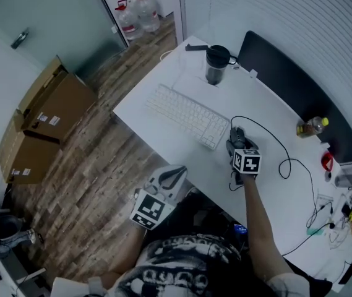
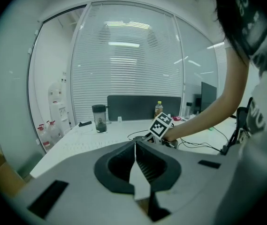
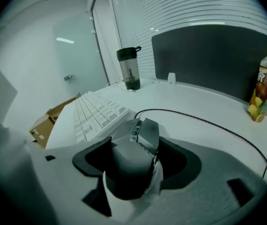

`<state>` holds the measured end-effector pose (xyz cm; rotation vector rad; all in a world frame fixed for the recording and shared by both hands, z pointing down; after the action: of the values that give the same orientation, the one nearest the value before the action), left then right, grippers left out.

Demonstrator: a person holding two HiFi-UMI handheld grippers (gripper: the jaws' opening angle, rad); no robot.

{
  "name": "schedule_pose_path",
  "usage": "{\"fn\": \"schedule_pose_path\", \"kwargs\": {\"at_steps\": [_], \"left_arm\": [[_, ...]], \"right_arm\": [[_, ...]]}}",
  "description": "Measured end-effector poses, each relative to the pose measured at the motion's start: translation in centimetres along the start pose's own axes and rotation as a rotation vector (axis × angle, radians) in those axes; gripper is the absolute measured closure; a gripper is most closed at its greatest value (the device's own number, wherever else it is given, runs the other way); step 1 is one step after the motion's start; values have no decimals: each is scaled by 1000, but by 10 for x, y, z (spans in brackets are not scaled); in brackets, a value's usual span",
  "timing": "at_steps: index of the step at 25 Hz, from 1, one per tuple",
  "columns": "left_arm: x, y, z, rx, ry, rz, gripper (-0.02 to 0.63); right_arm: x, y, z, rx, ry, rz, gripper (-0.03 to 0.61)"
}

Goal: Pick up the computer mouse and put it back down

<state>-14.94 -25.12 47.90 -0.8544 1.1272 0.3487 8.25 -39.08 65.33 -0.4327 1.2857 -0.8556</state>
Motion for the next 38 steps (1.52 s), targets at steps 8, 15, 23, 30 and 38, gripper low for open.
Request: {"fn": "schedule_pose_path", "kwargs": {"at_steps": [8, 15, 23, 30, 38], "left_arm": [[-15, 13, -9, 26, 20, -28, 609], [-8, 6, -5, -23, -9, -2, 609], [-4, -8, 5, -128, -42, 11, 609], [-5, -30, 24, -261, -94, 11, 609], [-4, -51, 49, -341, -133, -1, 609]], "right_arm": [[-7, -8, -4, -45, 44, 7, 268], [-8, -1, -5, -25, 31, 8, 224], [-23, 63, -16, 10, -33, 106, 265], [-55, 130, -31, 45, -76, 158, 333], [-73, 180, -46, 79, -120, 209, 376]]}}
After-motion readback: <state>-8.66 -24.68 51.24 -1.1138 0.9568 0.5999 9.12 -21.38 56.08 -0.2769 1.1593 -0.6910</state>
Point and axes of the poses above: the fingertips, and each gripper's own axes: y backward along the fingers, z to its right, x out of its top, the point moved 5 cm from there along y, backward along the fingers, and after that the axes turned 10 degrees about -y, right-handed, at the moved point
